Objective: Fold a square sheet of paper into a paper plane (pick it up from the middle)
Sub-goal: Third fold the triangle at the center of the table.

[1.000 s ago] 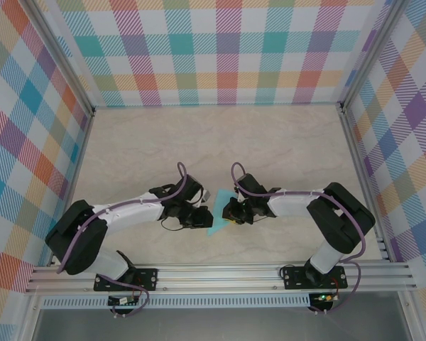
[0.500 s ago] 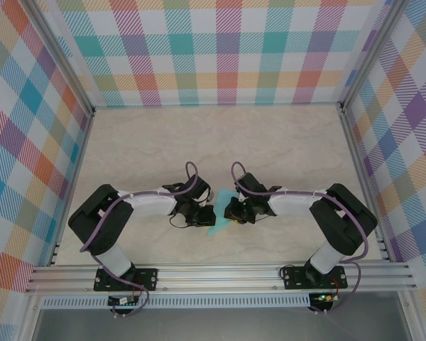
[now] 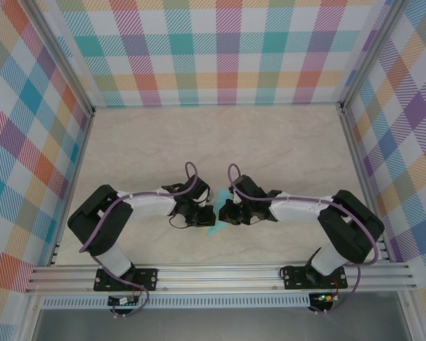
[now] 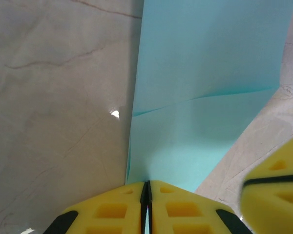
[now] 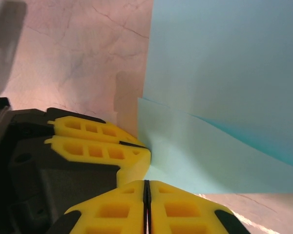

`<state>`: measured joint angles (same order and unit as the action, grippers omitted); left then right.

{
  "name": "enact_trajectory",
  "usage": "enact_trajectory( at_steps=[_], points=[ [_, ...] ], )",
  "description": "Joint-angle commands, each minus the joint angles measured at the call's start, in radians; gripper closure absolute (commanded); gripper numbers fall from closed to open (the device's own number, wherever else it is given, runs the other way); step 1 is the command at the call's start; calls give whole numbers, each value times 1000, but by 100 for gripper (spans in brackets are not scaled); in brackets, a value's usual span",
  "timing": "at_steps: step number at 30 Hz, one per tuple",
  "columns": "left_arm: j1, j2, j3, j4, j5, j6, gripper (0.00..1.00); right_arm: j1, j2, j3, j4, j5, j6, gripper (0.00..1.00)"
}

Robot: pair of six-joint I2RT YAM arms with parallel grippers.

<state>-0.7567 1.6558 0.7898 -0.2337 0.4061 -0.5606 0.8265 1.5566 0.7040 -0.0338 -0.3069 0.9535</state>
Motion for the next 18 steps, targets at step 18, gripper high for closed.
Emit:
enact_trajectory(
  at_steps=[18],
  points=[
    [1, 43, -28, -81, -84, 16, 89, 37, 127, -21, 17, 47, 57, 90]
  ],
)
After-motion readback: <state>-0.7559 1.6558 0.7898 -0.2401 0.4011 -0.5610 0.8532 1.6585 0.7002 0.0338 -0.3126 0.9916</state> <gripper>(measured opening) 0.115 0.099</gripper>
